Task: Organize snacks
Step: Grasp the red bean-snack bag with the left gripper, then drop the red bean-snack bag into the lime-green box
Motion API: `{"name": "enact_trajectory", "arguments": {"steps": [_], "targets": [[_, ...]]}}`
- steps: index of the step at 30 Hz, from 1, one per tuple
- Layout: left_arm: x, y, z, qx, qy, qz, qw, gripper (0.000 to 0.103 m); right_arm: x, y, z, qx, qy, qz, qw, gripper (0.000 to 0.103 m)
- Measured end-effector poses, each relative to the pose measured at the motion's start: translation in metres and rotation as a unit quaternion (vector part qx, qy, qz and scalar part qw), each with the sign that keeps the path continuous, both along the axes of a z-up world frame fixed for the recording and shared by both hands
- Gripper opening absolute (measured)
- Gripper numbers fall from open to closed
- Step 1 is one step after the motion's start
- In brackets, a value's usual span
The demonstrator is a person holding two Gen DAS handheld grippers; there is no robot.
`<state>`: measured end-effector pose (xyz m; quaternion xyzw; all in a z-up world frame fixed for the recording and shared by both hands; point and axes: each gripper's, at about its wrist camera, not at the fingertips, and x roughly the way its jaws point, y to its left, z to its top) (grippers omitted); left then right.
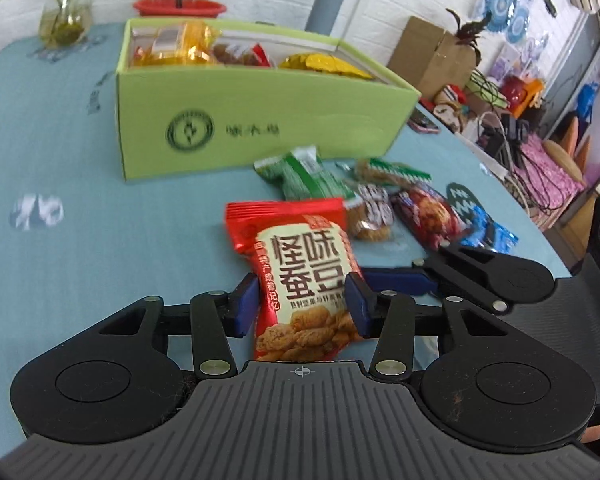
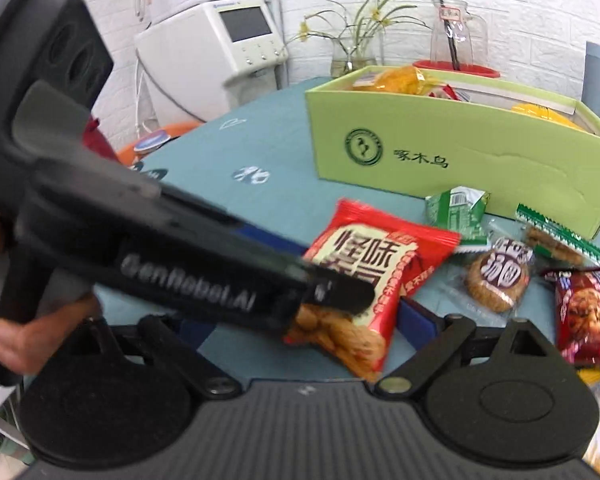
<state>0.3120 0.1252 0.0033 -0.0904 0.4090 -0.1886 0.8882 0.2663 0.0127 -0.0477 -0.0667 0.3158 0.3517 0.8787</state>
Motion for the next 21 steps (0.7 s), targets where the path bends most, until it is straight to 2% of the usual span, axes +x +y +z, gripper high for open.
{"name": "enact_trajectory", "arguments": {"steps": [4,7,8,11,13,15,21], "targets": [[-0.033,-0.004,-0.005,-0.014,-0.003,0.017,0.9998,0.03,-0.025,-0.004,-0.002,0.005,-0.002,0.0,1.0,0.094],[-0.044,-0.002,-0.006,-0.019,-0.008,0.034,0.9992,0.038,-0.037,-0.008,-0.004,0.009,-0.002,-0.005,1.0,0.093],[-0.046,0.0,-0.005,-0.015,-0.012,0.048,0.9987,0.044,-0.04,-0.01,-0.003,0.008,-0.006,-0.013,1.0,0.093],[-0.053,0.008,0.004,-0.017,-0.037,0.071,0.9966,0.054,-0.046,-0.019,0.003,0.002,-0.037,-0.057,0.998,0.093],[-0.055,0.013,0.009,-0.021,-0.043,0.072,0.9962,0.055,-0.046,-0.025,0.005,0.011,-0.043,-0.068,0.997,0.093],[-0.053,0.01,0.008,-0.02,-0.037,0.068,0.9968,0.055,-0.042,-0.024,0.004,0.021,-0.03,-0.062,0.997,0.093],[-0.05,0.007,-0.002,-0.028,-0.018,0.062,0.9975,0.054,-0.041,-0.014,-0.002,0.007,-0.026,-0.046,0.999,0.093]]}}
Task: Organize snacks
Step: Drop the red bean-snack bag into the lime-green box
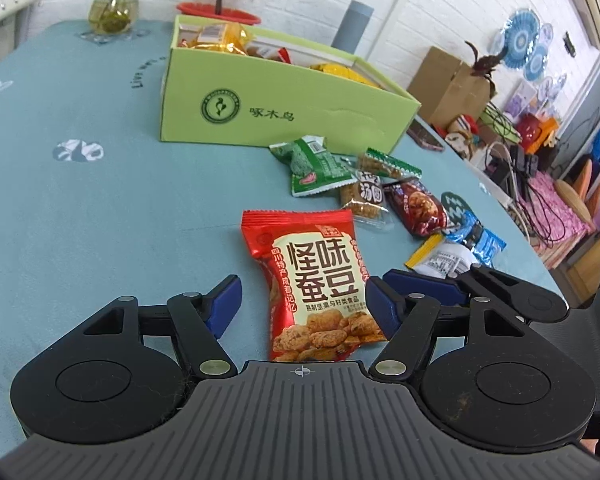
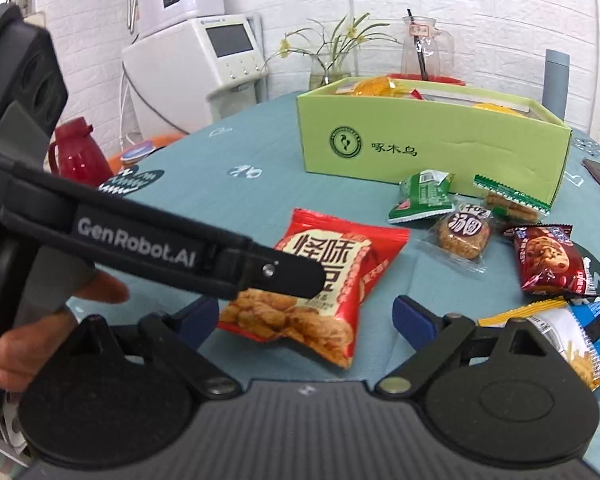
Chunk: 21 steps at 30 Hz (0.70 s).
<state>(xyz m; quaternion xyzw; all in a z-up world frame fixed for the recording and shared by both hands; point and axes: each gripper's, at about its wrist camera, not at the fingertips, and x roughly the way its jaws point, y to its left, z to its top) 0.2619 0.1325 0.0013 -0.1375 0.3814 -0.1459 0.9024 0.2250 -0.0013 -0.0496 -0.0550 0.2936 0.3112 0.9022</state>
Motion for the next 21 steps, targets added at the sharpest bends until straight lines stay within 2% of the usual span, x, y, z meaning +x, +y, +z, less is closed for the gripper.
{"name": "enact_trajectory", "arguments": {"steps": [5,6,7,8,10,11,13,16,21], "targets": [[0.01,0.003,-0.008,-0.015,0.02,0.001,0.9997,0.052,0.007,0.007,-0.002,-0.007,-0.003,0.009,1.0,0.093],[0.01,0.002,-0.009,-0.013,0.017,0.002,0.9998,0.052,0.008,0.008,-0.004,-0.003,-0.006,0.016,1.0,0.091],[0.01,0.001,-0.009,-0.009,0.015,0.002,0.9998,0.049,0.01,0.009,-0.006,-0.001,-0.002,0.023,1.0,0.081],[0.01,0.0,-0.009,-0.008,0.013,0.002,0.9999,0.038,0.013,0.009,-0.008,0.002,0.003,0.027,1.0,0.081],[0.008,0.004,-0.013,-0.048,0.019,-0.003,0.9987,0.022,0.014,0.007,-0.006,0.009,0.003,0.025,1.0,0.078],[0.008,0.006,-0.014,-0.052,0.022,0.004,0.9984,0.015,0.014,0.006,-0.005,0.013,0.004,0.024,1.0,0.077],[0.008,0.007,-0.012,-0.055,0.025,0.015,0.998,0.009,0.015,0.004,-0.002,0.025,0.009,0.019,0.999,0.073],[0.013,0.003,0.0,-0.053,0.021,0.017,0.9982,0.008,0.014,0.002,0.013,0.024,-0.019,0.014,0.999,0.072],[0.036,0.001,0.035,-0.062,-0.015,0.023,0.9977,0.008,0.034,-0.004,0.041,0.047,-0.051,0.0,0.998,0.072]]}}
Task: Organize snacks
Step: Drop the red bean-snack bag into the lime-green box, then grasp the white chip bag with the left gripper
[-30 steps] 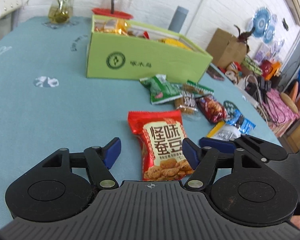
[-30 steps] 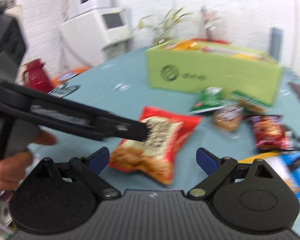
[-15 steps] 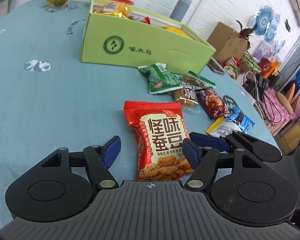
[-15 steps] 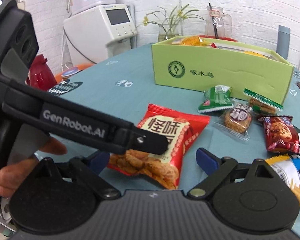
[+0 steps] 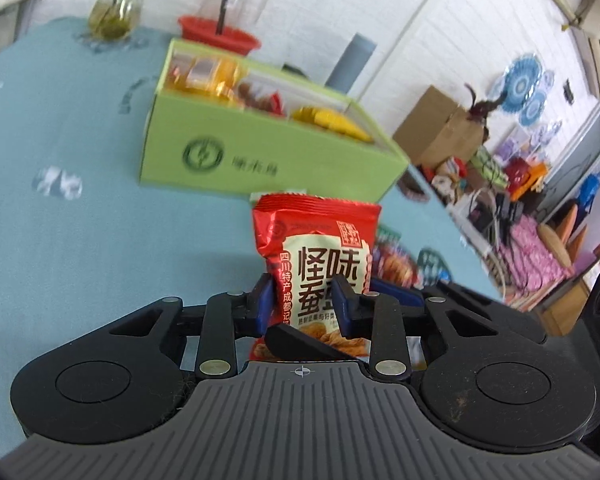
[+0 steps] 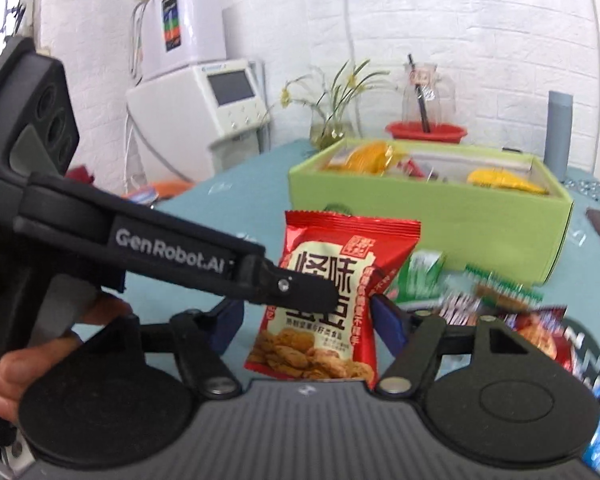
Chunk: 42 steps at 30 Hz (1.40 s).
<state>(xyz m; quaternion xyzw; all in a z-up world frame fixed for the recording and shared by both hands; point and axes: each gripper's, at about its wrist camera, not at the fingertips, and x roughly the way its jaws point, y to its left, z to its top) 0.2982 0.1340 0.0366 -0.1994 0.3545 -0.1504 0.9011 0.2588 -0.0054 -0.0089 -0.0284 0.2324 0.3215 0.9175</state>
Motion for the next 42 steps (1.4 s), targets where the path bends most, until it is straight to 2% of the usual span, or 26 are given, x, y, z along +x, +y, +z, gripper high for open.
{"name": "enact_trajectory", "arguments": {"steps": [4,7,10,13,17,19,20,22,26,28,30,36,39,42], "targets": [[0.042,0.0,0.034,0.0,-0.028,0.0,0.9996,0.008,0.035,0.001,0.027,0.002,-0.033,-0.003,0.999,0.076],[0.08,-0.002,0.06,0.016,-0.057,0.004,0.9982,0.008,0.072,0.001,0.048,0.003,-0.05,-0.003,0.999,0.076],[0.123,-0.007,0.074,0.025,-0.06,-0.001,0.9979,0.008,0.112,0.002,0.061,-0.006,-0.056,-0.012,0.998,0.076],[0.169,-0.011,0.071,0.03,-0.039,-0.005,0.9988,0.008,0.155,0.0,0.062,-0.013,-0.032,-0.016,0.999,0.076],[0.215,-0.02,0.049,0.052,-0.011,-0.008,0.9986,0.009,0.198,-0.003,0.047,-0.017,0.013,-0.019,1.0,0.076],[0.225,-0.024,0.038,0.067,-0.003,-0.005,0.9978,0.017,0.208,-0.005,0.039,-0.022,0.032,-0.028,0.999,0.085],[0.225,-0.025,0.034,0.07,-0.004,-0.006,0.9975,0.028,0.208,-0.01,0.038,-0.018,0.031,-0.033,0.999,0.088],[0.211,-0.023,0.037,0.072,-0.024,-0.005,0.9971,0.04,0.195,-0.024,0.044,0.0,0.016,-0.039,0.999,0.094],[0.159,-0.018,0.058,0.079,-0.078,-0.004,0.9938,0.054,0.146,-0.056,0.059,0.01,-0.025,-0.055,0.998,0.094],[0.129,-0.017,0.062,0.07,-0.095,-0.008,0.993,0.065,0.114,-0.073,0.056,0.012,-0.028,-0.067,0.997,0.095],[0.103,-0.022,0.059,0.058,-0.097,-0.02,0.9934,0.067,0.082,-0.092,0.047,0.02,-0.017,-0.075,0.997,0.102],[0.045,-0.065,0.022,0.045,-0.057,-0.084,0.9938,0.067,-0.019,-0.131,0.005,0.047,0.032,-0.123,0.991,0.102],[0.031,-0.087,-0.005,0.034,-0.012,-0.109,0.9934,0.067,-0.044,-0.131,-0.013,0.056,0.059,-0.126,0.989,0.102],[0.022,-0.1,-0.029,0.012,0.033,-0.116,0.9926,0.063,-0.048,-0.122,-0.023,0.039,0.059,-0.121,0.99,0.102]]}}
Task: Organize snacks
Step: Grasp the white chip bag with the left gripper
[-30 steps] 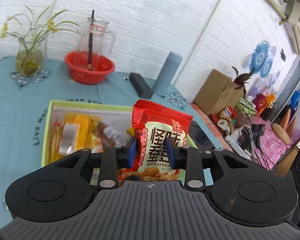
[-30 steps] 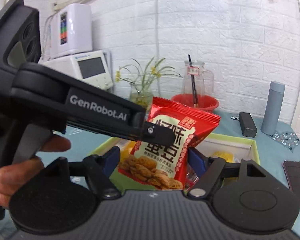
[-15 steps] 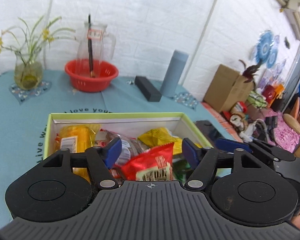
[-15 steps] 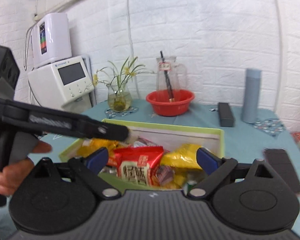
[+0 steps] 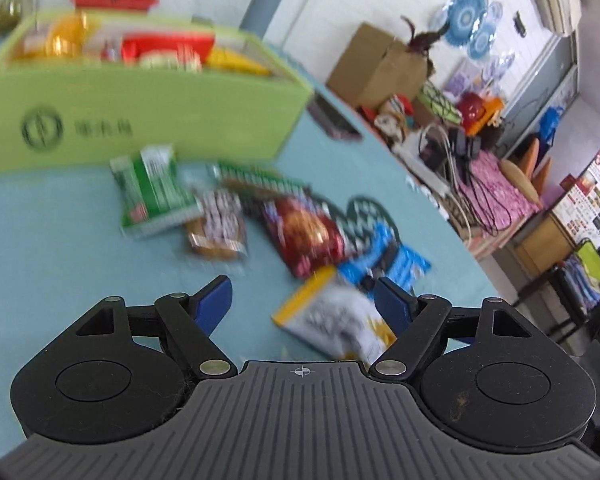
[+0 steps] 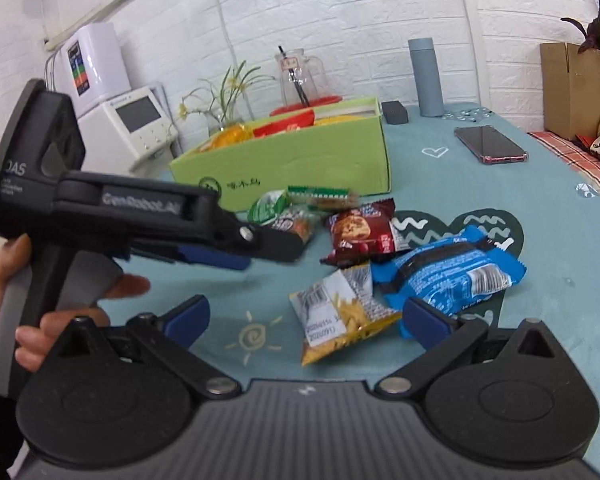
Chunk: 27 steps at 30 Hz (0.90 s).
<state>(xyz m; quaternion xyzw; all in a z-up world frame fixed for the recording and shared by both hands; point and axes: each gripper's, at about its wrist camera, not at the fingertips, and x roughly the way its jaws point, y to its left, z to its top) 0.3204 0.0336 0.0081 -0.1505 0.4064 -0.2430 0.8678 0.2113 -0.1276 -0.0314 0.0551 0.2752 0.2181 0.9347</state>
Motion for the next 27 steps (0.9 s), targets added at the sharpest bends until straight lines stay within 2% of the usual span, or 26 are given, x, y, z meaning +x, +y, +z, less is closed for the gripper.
{"name": "enact_trajectory", "arguments": {"steps": [2,4,5,8,11,17,21,27], "targets": [[-0.001,-0.006,-0.008,-0.007,0.02,0.0,0.9998,0.055,0.001,0.006,-0.002,-0.011,-0.012,0.014,1.0,0.102],[0.0,-0.013,-0.009,0.004,0.024,-0.002,0.9997,0.045,0.007,0.012,-0.003,-0.039,-0.023,0.016,0.999,0.102],[0.002,-0.016,-0.01,0.011,0.026,-0.003,0.9996,0.043,0.009,0.014,-0.003,-0.051,-0.027,0.017,0.998,0.102],[0.008,-0.021,-0.01,0.021,0.026,-0.007,0.9994,0.044,0.018,0.019,-0.003,-0.081,-0.032,0.025,0.996,0.102],[0.01,-0.025,-0.01,0.023,0.022,-0.011,0.9994,0.045,0.023,0.019,0.0,-0.09,-0.038,0.03,0.995,0.102],[0.01,-0.027,-0.01,0.036,0.013,-0.012,0.9992,0.047,0.034,0.032,-0.014,-0.103,0.008,0.061,0.993,0.102],[0.006,-0.025,-0.01,0.038,0.013,-0.018,0.999,0.049,0.027,0.036,-0.018,-0.096,0.018,0.058,0.994,0.102],[-0.006,-0.013,-0.013,0.037,0.007,-0.012,0.9992,0.051,0.019,0.051,-0.02,-0.111,0.02,0.062,0.992,0.102]]}}
